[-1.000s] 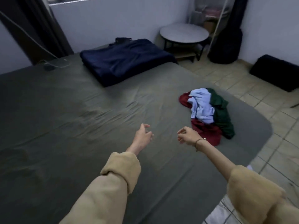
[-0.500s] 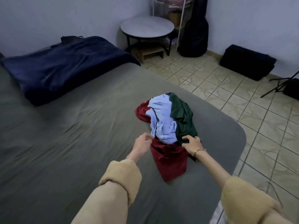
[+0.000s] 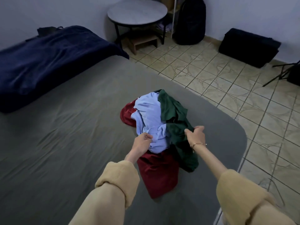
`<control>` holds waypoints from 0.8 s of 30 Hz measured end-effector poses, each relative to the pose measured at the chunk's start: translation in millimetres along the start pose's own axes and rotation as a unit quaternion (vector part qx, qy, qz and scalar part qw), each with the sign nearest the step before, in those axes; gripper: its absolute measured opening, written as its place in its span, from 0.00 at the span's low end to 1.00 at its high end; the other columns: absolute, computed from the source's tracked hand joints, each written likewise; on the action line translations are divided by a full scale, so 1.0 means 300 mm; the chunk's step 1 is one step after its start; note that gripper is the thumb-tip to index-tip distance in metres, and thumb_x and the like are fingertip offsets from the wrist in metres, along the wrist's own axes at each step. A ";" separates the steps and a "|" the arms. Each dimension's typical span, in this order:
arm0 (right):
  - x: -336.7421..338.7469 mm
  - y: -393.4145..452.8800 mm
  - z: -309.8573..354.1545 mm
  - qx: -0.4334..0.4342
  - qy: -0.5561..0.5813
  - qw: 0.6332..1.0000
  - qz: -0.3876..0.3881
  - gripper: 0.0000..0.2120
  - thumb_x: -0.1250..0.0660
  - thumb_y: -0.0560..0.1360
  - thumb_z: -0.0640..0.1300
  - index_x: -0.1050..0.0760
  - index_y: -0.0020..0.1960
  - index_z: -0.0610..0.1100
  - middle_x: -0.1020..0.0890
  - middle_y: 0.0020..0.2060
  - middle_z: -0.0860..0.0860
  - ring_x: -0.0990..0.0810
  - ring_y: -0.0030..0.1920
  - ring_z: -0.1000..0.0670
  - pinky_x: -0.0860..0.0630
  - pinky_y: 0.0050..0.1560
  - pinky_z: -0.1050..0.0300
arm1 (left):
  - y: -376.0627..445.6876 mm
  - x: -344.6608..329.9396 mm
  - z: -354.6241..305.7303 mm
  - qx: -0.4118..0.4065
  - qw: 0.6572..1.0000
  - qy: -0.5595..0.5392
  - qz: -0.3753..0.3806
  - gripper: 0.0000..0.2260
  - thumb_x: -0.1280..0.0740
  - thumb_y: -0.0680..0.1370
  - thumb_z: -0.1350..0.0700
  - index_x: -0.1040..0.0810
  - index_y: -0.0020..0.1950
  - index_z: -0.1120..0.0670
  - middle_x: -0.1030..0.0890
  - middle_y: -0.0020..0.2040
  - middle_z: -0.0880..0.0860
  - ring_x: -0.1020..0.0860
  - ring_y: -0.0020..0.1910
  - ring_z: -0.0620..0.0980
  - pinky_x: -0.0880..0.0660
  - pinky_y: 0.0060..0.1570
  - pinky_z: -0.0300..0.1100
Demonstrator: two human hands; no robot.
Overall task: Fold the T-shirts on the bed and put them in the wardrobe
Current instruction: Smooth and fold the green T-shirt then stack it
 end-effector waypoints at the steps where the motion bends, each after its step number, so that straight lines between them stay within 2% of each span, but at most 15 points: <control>1: 0.014 0.006 0.009 -0.027 0.036 0.999 0.004 0.12 0.36 0.74 0.41 0.35 0.54 0.40 0.28 0.46 0.44 0.29 0.44 0.45 0.33 0.42 0.54 | 0.004 0.006 -0.008 -0.003 1.000 0.003 -0.002 0.06 0.37 0.76 0.63 0.23 0.50 0.55 0.21 0.48 0.55 0.25 0.45 0.50 0.30 0.39 0.33; 3: 0.040 0.004 0.048 -0.045 0.112 0.993 0.016 0.03 0.37 0.71 0.39 0.32 0.41 0.41 0.29 0.37 0.47 0.31 0.42 0.46 0.37 0.43 0.55 | -0.006 0.019 -0.036 -0.009 1.000 0.008 -0.006 0.07 0.37 0.77 0.63 0.22 0.52 0.56 0.22 0.46 0.54 0.25 0.44 0.49 0.33 0.36 0.27; 5: 0.057 -0.021 0.107 -0.020 0.190 0.981 0.041 0.11 0.40 0.70 0.35 0.36 0.31 0.43 0.31 0.32 0.48 0.32 0.37 0.47 0.37 0.40 0.57 | -0.030 0.039 -0.078 -0.019 1.000 -0.014 -0.007 0.10 0.40 0.76 0.65 0.23 0.55 0.58 0.22 0.44 0.54 0.25 0.40 0.49 0.32 0.37 0.28; 7: 0.068 -0.076 0.172 -0.004 0.286 0.956 0.061 0.13 0.44 0.71 0.30 0.36 0.31 0.43 0.30 0.32 0.49 0.33 0.33 0.50 0.37 0.34 0.58 | -0.056 0.064 -0.120 -0.027 0.999 -0.041 -0.008 0.13 0.42 0.76 0.67 0.26 0.58 0.59 0.22 0.42 0.53 0.24 0.40 0.50 0.28 0.44 0.35; 8: 0.069 -0.109 0.205 0.000 0.345 0.935 0.079 0.14 0.47 0.71 0.29 0.34 0.32 0.43 0.29 0.32 0.48 0.32 0.33 0.50 0.35 0.33 0.59 | -0.076 0.083 -0.145 -0.035 0.998 -0.042 -0.009 0.15 0.42 0.75 0.67 0.27 0.61 0.58 0.22 0.43 0.54 0.24 0.43 0.52 0.27 0.48 0.40; 10: 0.078 -0.198 0.285 0.015 0.443 0.889 0.114 0.15 0.50 0.71 0.27 0.32 0.34 0.42 0.27 0.32 0.47 0.29 0.33 0.49 0.32 0.34 0.59 | -0.122 0.130 -0.196 -0.067 0.998 -0.018 -0.013 0.20 0.42 0.75 0.67 0.31 0.66 0.53 0.22 0.50 0.55 0.23 0.51 0.56 0.28 0.54 0.46; 12: 0.092 -0.278 0.352 0.033 0.474 0.868 0.142 0.16 0.52 0.71 0.28 0.33 0.34 0.42 0.28 0.30 0.48 0.30 0.32 0.49 0.31 0.34 0.59 | -0.167 0.180 -0.244 -0.100 0.995 0.014 -0.023 0.27 0.40 0.75 0.67 0.37 0.72 0.51 0.23 0.55 0.55 0.23 0.52 0.56 0.28 0.57 0.48; 15: 0.100 -0.413 0.457 0.052 0.448 0.869 0.204 0.18 0.50 0.74 0.32 0.33 0.28 0.44 0.28 0.22 0.51 0.31 0.30 0.51 0.31 0.33 0.59 | -0.251 0.269 -0.323 -0.154 0.988 0.000 -0.025 0.35 0.35 0.73 0.68 0.45 0.76 0.50 0.27 0.60 0.55 0.23 0.42 0.53 0.26 0.52 0.48; 16: 0.092 -0.454 0.494 0.069 0.426 0.871 0.235 0.18 0.47 0.74 0.35 0.32 0.28 0.44 0.27 0.22 0.52 0.29 0.30 0.51 0.30 0.33 0.60 | -0.282 0.299 -0.352 -0.174 0.984 0.009 -0.023 0.38 0.33 0.73 0.68 0.46 0.77 0.48 0.29 0.61 0.55 0.23 0.43 0.54 0.25 0.52 0.49; 18: 0.068 -0.545 0.571 0.148 0.355 0.875 0.294 0.09 0.39 0.74 0.39 0.25 0.37 0.41 0.21 0.28 0.51 0.22 0.34 0.51 0.26 0.36 0.62 | -0.347 0.360 -0.393 -0.212 0.974 0.069 -0.040 0.39 0.30 0.71 0.66 0.45 0.77 0.48 0.32 0.60 0.52 0.25 0.53 0.54 0.28 0.58 0.44; 19: 0.050 -0.582 0.602 0.190 0.313 0.878 0.309 0.03 0.36 0.74 0.38 0.24 0.43 0.40 0.18 0.34 0.49 0.20 0.37 0.52 0.24 0.40 0.62 | -0.370 0.391 -0.402 -0.224 0.968 0.096 -0.064 0.37 0.30 0.70 0.66 0.41 0.76 0.51 0.32 0.62 0.53 0.27 0.58 0.53 0.32 0.61 0.40; 20: 0.032 -0.628 0.628 0.226 0.268 0.881 0.316 0.03 0.34 0.73 0.35 0.24 0.47 0.39 0.18 0.38 0.48 0.20 0.39 0.51 0.23 0.42 0.61 | -0.414 0.427 -0.412 -0.235 0.963 0.106 -0.084 0.33 0.31 0.70 0.66 0.36 0.74 0.54 0.32 0.64 0.55 0.29 0.62 0.54 0.34 0.63 0.38; 21: 0.016 -0.663 0.647 0.252 0.233 0.883 0.319 0.07 0.33 0.72 0.32 0.25 0.49 0.39 0.19 0.40 0.47 0.20 0.40 0.51 0.22 0.44 0.61 | -0.438 0.455 -0.416 -0.249 0.959 0.092 -0.097 0.28 0.31 0.70 0.65 0.32 0.70 0.57 0.30 0.65 0.57 0.29 0.64 0.56 0.34 0.64 0.41; 22: -0.008 -0.715 0.673 0.278 0.201 0.883 0.321 0.11 0.32 0.71 0.29 0.26 0.51 0.38 0.20 0.41 0.46 0.21 0.41 0.51 0.23 0.44 0.62 | -0.484 0.504 -0.413 -0.251 0.959 0.078 -0.106 0.24 0.31 0.71 0.64 0.28 0.67 0.60 0.27 0.64 0.59 0.28 0.63 0.57 0.31 0.62 0.43; 24: -0.048 -0.806 0.709 0.324 0.149 0.878 0.319 0.16 0.33 0.69 0.25 0.29 0.53 0.39 0.22 0.41 0.47 0.23 0.42 0.52 0.24 0.42 0.65 | -0.553 0.585 -0.380 -0.228 0.963 0.077 -0.124 0.16 0.34 0.73 0.65 0.24 0.61 0.62 0.22 0.59 0.60 0.24 0.56 0.55 0.29 0.50 0.38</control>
Point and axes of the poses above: each hand's wrist, its own y-axis towards the middle knuckle, its own x-axis out of the back of the hand, z = x × y, the point moved 5 cm from there along y, towards the middle knuckle
